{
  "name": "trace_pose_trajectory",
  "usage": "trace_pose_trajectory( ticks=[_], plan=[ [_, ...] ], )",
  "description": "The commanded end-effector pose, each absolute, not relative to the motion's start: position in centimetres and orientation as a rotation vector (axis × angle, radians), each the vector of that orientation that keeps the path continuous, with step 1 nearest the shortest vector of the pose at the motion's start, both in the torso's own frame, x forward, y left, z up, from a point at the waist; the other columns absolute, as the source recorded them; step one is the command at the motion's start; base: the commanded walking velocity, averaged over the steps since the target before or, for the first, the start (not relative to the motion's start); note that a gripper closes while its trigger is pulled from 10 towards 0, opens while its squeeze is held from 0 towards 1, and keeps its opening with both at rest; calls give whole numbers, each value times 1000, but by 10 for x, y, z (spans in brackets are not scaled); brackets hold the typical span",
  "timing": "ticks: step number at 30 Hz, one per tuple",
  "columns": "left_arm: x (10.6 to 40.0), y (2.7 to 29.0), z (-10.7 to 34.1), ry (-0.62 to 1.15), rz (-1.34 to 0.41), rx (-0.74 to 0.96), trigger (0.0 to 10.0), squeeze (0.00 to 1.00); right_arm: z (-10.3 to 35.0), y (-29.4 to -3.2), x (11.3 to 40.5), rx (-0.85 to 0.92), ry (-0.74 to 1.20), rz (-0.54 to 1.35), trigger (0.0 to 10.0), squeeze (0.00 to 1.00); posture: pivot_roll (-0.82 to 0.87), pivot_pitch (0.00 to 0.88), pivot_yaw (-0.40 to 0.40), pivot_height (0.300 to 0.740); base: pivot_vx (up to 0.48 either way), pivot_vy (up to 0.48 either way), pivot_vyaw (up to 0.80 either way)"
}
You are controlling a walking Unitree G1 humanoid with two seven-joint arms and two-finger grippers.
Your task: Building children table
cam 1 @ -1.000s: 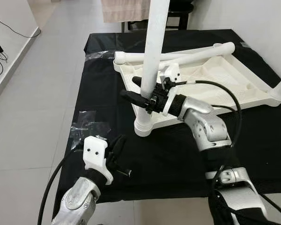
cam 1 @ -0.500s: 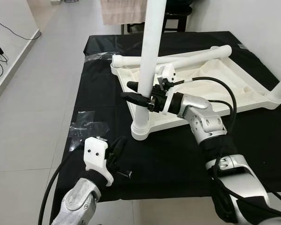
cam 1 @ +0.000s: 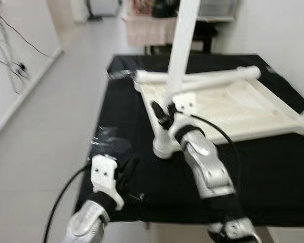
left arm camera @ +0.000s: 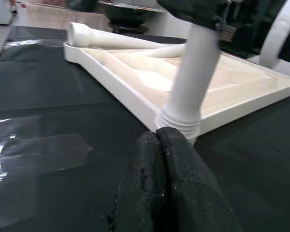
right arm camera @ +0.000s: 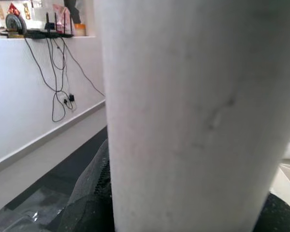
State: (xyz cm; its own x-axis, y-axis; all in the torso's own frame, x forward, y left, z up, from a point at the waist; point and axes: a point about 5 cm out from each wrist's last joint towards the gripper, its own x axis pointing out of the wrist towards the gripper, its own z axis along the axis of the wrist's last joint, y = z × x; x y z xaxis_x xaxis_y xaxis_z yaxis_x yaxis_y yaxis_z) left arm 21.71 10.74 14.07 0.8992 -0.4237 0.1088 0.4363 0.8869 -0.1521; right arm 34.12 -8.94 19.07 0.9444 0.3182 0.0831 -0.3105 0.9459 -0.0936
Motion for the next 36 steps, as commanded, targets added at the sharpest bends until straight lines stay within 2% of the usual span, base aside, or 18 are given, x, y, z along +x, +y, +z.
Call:
trace_pose_trajectory(
  ticks=[1,3,4,5,6,8,11,12,16,20,23,27,28,29,36],
  plan=[
    [217,108,139,-56,-454,-171,10000,0,149,-102,341,-181,81,300,0,0,87,123,-2,740,0,0,0],
    [218,108,139,-55,-457,-172,10000,0,151,-97,345,-168,92,344,0,0,88,122,-9,740,0,0,0],
    [218,108,139,-57,-454,-170,10000,0,155,-97,348,-169,81,329,10000,0,87,121,-7,740,0,0,0],
    [218,108,139,-57,-454,-170,10000,0,155,-97,348,-169,81,329,10000,0,87,121,-7,740,0,0,0],
    [219,109,139,-61,-444,-168,10000,0,167,-91,351,-130,26,381,10000,1000,93,122,-8,740,0,0,0],
    [219,109,139,-63,-440,-167,10000,0,173,-88,350,-115,6,394,10000,1000,93,122,-8,740,0,0,0],
    [219,109,140,-64,-438,-167,10000,0,193,-78,351,-98,-67,527,10000,1000,95,121,-10,740,0,0,0],
    [220,109,139,-64,-438,-168,10000,0,201,-77,353,-89,-92,590,10000,0,89,120,-10,740,0,0,0],
    [220,108,139,-63,-444,-170,10000,0,220,-77,355,-115,-140,865,10000,0,93,118,-12,740,0,0,0],
    [220,109,139,-63,-445,-170,10000,0,225,-79,355,-134,-149,980,10000,0,92,116,-12,740,0,0,0],
    [220,108,139,-63,-444,-170,10000,0,225,-86,355,-120,-119,1138,10000,0,96,115,-17,740,0,0,0],
    [220,108,139,-63,-443,-170,10000,0,223,-88,354,-107,-100,1192,10000,0,95,116,-16,740,0,0,0],
    [220,108,139,-63,-444,-171,10000,0,221,-92,358,-93,-80,1208,7569,0,96,116,-16,740,0,0,0],
    [220,108,139,-62,-444,-171,10000,0,219,-95,362,-75,-70,1202,0,0,100,118,-18,740,0,0,0],
    [219,107,140,-62,-445,-169,10000,0,218,-102,369,-48,-77,1190,0,0,104,126,-17,740,0,0,0]
  ],
)
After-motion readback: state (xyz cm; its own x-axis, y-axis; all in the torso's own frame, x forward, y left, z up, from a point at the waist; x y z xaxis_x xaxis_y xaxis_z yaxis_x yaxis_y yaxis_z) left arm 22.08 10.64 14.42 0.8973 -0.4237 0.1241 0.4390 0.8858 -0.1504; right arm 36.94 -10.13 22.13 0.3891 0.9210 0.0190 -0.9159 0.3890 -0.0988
